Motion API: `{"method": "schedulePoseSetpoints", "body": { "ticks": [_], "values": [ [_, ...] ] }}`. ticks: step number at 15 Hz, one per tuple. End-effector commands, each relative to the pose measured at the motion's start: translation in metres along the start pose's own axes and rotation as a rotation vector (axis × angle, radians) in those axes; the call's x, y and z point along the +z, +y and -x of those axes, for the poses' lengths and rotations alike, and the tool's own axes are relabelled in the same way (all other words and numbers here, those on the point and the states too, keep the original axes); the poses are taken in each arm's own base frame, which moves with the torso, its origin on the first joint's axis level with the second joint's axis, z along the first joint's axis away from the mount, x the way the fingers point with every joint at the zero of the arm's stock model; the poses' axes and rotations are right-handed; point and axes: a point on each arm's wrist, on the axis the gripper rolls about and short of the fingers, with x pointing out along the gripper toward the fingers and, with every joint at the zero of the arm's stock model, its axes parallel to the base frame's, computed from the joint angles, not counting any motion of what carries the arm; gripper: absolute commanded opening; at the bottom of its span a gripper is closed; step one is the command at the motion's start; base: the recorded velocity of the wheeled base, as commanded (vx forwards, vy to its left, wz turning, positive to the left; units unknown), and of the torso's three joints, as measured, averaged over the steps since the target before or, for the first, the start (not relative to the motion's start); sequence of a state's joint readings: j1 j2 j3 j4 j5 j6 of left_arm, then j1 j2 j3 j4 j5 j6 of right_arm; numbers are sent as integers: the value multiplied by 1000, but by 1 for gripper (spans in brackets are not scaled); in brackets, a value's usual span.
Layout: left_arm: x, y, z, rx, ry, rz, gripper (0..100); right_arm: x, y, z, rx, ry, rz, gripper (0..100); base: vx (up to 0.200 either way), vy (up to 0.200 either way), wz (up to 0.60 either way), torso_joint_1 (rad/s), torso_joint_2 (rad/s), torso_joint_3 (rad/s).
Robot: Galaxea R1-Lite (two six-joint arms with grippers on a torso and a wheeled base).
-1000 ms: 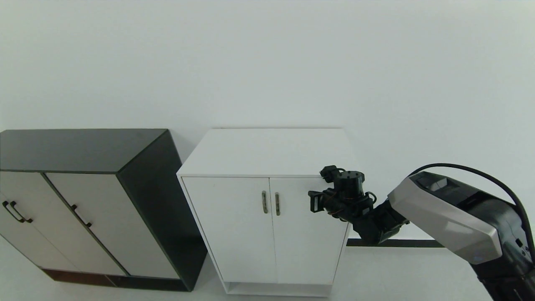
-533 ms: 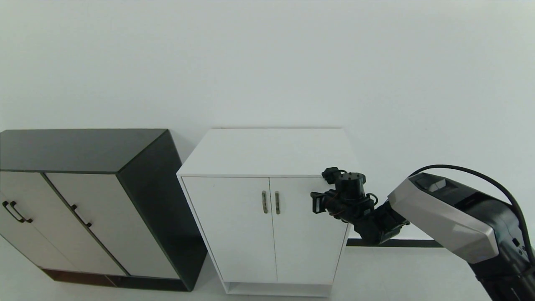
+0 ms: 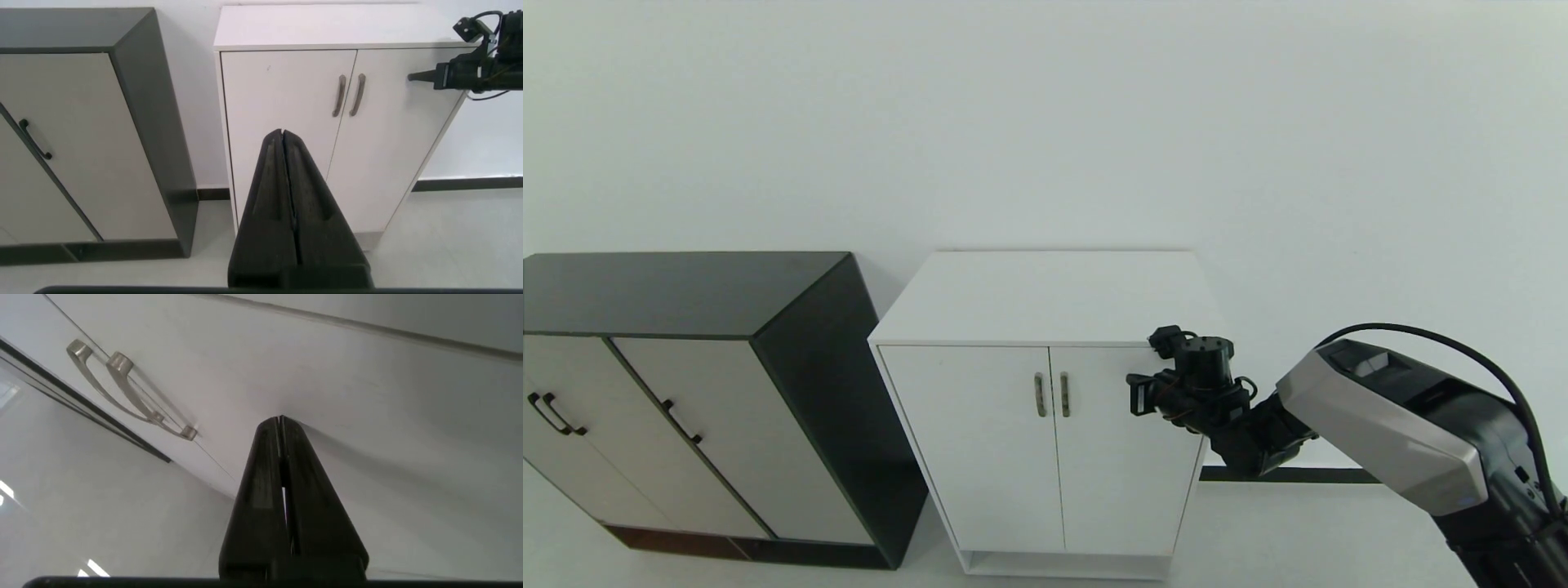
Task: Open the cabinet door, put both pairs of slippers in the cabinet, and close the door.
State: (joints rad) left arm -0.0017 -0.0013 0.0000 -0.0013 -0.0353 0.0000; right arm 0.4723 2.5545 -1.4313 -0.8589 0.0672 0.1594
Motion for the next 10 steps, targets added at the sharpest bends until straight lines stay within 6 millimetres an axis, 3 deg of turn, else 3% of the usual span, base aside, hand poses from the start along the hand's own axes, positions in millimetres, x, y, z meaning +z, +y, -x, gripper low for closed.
{"method": "schedulePoseSetpoints", "body": {
  "ticks": [1,5,10],
  "values": [
    [0,0,0,0,1,0,0,-1,0,0,-1,1,1,0,0,0,0,0,0,0],
    [0,0,0,0,1,0,0,10,11,29,-19,3,22,0,0,0,0,0,0,0],
    [0,0,0,0,1,0,0,20,14,114,-134,52,16,0,0,0,0,0,0,0]
  ]
}}
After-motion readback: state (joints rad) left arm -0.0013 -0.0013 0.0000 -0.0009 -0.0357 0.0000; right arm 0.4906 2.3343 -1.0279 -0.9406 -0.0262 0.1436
